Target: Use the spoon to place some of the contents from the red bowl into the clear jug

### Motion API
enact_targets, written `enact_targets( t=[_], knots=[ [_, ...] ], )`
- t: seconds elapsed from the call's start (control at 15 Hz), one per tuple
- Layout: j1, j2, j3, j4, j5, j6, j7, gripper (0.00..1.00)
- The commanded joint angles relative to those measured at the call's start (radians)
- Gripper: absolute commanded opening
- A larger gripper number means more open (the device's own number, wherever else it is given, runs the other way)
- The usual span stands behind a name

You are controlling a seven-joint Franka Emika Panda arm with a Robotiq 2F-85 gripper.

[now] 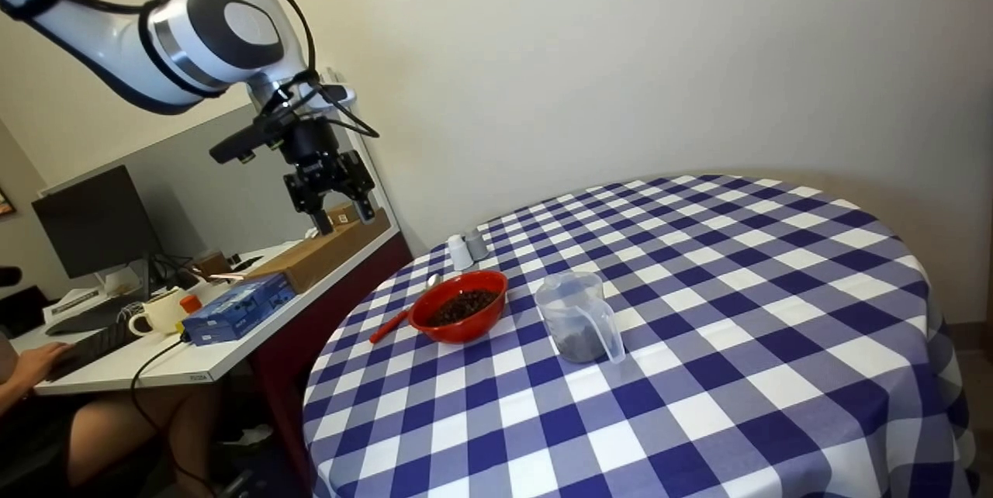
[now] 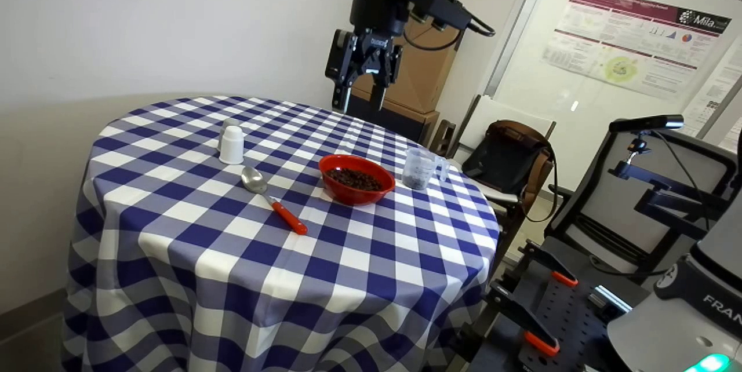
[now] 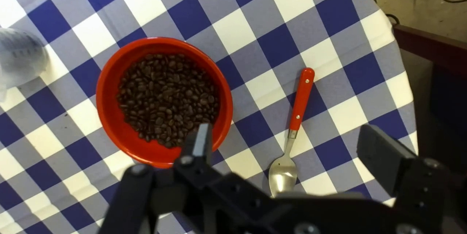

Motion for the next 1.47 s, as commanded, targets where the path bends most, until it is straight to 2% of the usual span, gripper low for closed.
enact_targets(
  t=[0.0,0.27,0.6,1.4],
  knots=[
    [0.024,0.095,-0.026,0.032,-0.070,0.070,0.066,1.00],
    [0.052,0.172,-0.048,0.045,-0.100,0.140,0.141,1.00],
    [0.098,0.239,-0.071,0.065,-0.086,0.185,0.196,1.00],
    [0.188,0.397,-0.145,0.126,-0.090,0.279,0.249,1.00]
  ],
)
